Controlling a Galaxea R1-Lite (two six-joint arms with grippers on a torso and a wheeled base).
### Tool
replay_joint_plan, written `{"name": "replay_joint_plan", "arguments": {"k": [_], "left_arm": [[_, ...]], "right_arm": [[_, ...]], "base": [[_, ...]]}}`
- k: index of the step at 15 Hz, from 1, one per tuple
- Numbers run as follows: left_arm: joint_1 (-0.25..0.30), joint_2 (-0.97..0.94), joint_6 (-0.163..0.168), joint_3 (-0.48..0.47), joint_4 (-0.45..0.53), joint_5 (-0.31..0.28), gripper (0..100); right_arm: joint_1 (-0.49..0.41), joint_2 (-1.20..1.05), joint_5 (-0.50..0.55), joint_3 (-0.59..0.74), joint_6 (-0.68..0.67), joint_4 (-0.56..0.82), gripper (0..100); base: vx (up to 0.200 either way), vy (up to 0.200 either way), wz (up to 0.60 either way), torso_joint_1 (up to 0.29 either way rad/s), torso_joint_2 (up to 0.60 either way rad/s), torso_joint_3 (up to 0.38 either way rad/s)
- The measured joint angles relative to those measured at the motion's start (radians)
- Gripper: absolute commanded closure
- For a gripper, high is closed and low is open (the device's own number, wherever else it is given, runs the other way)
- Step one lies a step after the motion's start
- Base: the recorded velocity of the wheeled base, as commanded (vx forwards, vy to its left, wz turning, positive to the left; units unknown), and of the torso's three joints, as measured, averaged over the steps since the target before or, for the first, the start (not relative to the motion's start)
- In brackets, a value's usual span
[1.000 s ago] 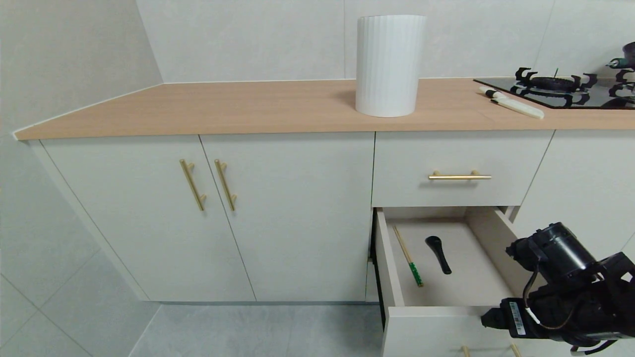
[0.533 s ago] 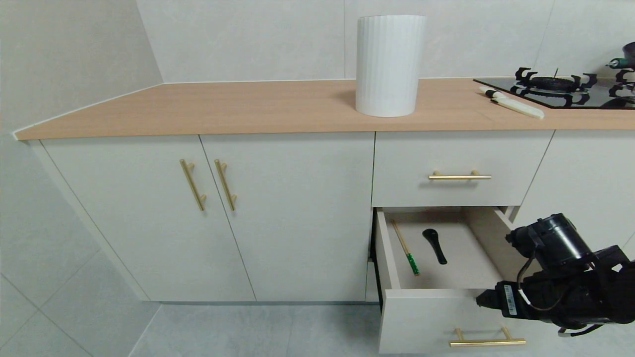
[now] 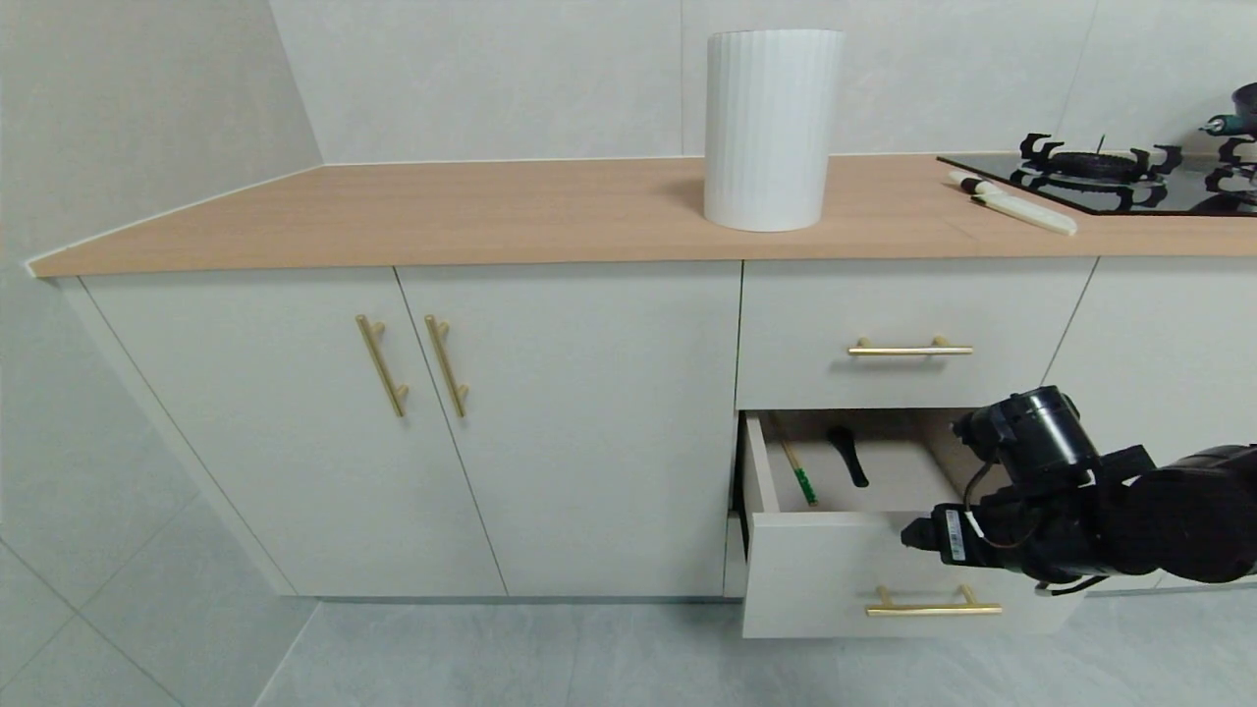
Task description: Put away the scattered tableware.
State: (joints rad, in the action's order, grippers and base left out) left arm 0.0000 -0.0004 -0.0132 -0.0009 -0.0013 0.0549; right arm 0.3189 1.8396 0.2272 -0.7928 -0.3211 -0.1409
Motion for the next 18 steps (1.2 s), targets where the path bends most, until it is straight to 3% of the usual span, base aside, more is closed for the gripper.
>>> {"name": "replay_joint_plan", "arguments": {"k": [12, 18], "left_arm": [[0.000, 0.000, 0.000, 0.000, 0.000, 0.000, 0], [0.000, 0.000, 0.000, 0.000, 0.000, 0.000, 0]], "right_arm": [[-0.072, 0.208, -0.008, -0.302, 0.068, -0.008, 0], [-0.081, 0.281, -0.009, -0.315, 0.099, -0.236, 0]], "base": [[0.000, 0.000, 0.00, 0.000, 0.00, 0.000], [0.000, 0.000, 0.00, 0.000, 0.00, 0.000]]}}
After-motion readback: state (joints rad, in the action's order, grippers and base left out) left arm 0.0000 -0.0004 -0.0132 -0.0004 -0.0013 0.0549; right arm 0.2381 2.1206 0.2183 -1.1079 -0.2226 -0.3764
